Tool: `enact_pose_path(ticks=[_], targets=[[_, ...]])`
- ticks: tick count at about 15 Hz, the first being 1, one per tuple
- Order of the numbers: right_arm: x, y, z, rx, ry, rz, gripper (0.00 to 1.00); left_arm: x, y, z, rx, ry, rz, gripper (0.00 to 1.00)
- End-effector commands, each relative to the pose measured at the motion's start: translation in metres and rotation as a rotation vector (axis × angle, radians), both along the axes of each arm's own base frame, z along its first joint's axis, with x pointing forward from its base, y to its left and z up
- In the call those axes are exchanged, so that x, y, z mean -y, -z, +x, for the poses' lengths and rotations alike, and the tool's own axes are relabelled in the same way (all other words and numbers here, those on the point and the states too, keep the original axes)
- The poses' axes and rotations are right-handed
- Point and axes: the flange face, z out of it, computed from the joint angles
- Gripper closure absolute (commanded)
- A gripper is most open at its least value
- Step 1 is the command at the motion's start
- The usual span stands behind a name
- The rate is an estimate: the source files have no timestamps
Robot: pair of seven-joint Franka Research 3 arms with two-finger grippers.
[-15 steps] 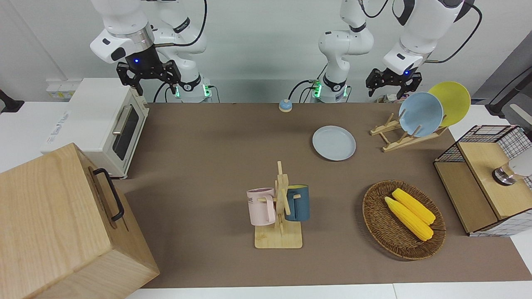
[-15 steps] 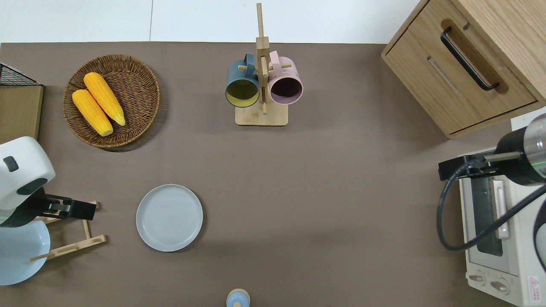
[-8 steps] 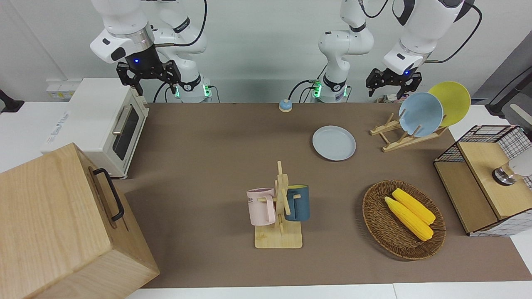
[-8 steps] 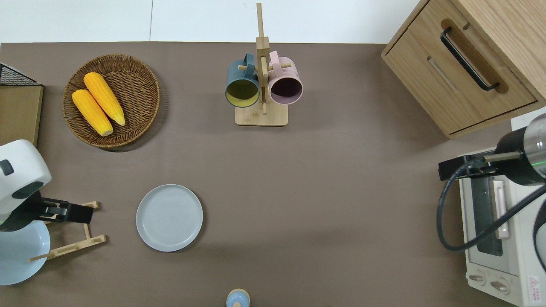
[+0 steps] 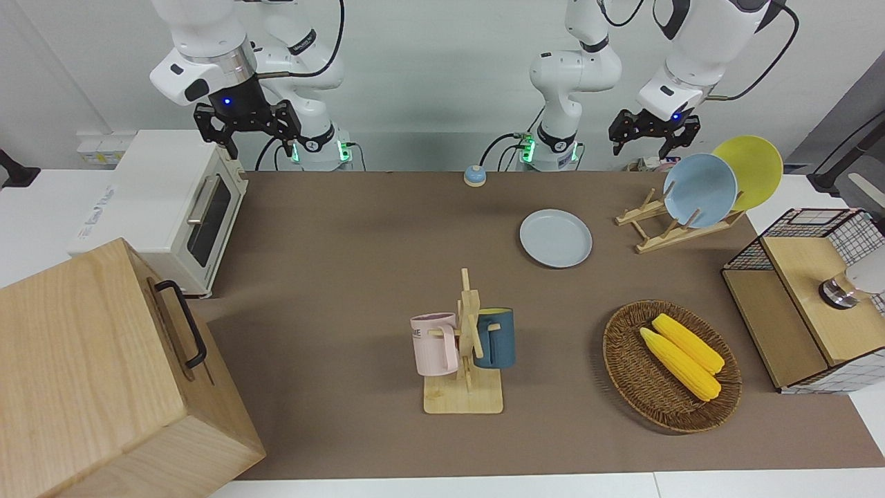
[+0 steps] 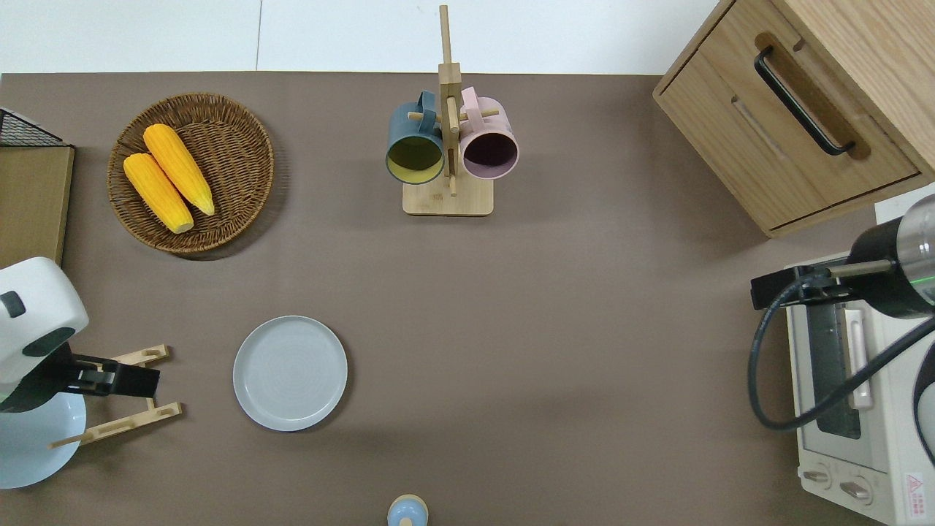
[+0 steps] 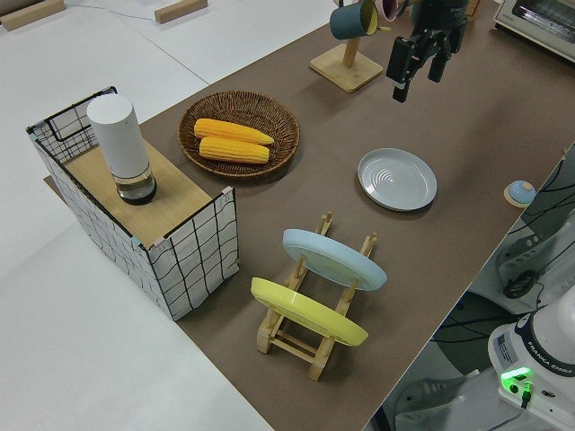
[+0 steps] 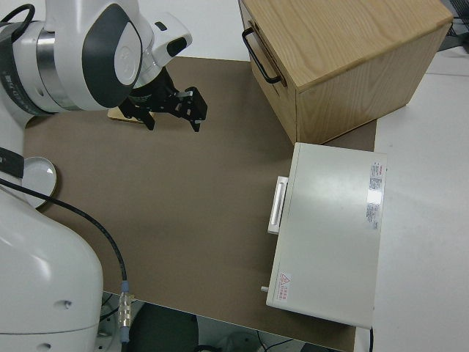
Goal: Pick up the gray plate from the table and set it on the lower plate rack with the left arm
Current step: 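Move the left gripper from the rack toward the gray plate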
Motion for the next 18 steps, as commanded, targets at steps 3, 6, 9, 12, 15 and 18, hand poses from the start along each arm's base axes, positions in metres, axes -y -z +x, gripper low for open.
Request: enact_pose_path(ticks=[3,6,9,12,15,18], targets=[[-0.001,-0.003,-0.003,-0.007,-0.002,0.006,0.013,-0.003,0.025,-0.020,0.009,-0.014,0.000,0.01],[-0.001,-0.003,-0.003,-0.007,-0.002,0.006,0.013,-0.002,0.049,-0.023,0.015,-0.016,-0.008,0.01],[-0.001,-0.003,-0.003,-0.007,0.000,0.006,0.011,-0.006,0.079,-0.025,0.019,-0.023,-0.012,0.01],[-0.001,-0.003,-0.003,-0.007,0.000,0.006,0.011,-0.006,0.106,-0.027,0.025,-0.030,-0.023,0.01],[-0.001,-0.003,-0.003,-0.007,-0.001,0.006,0.013,-0.004,0.131,-0.029,0.037,-0.037,-0.038,0.01],[0.000,-0.003,-0.002,-0.005,0.002,0.006,0.013,-0.003,0.154,-0.031,0.055,-0.041,-0.047,0.01]])
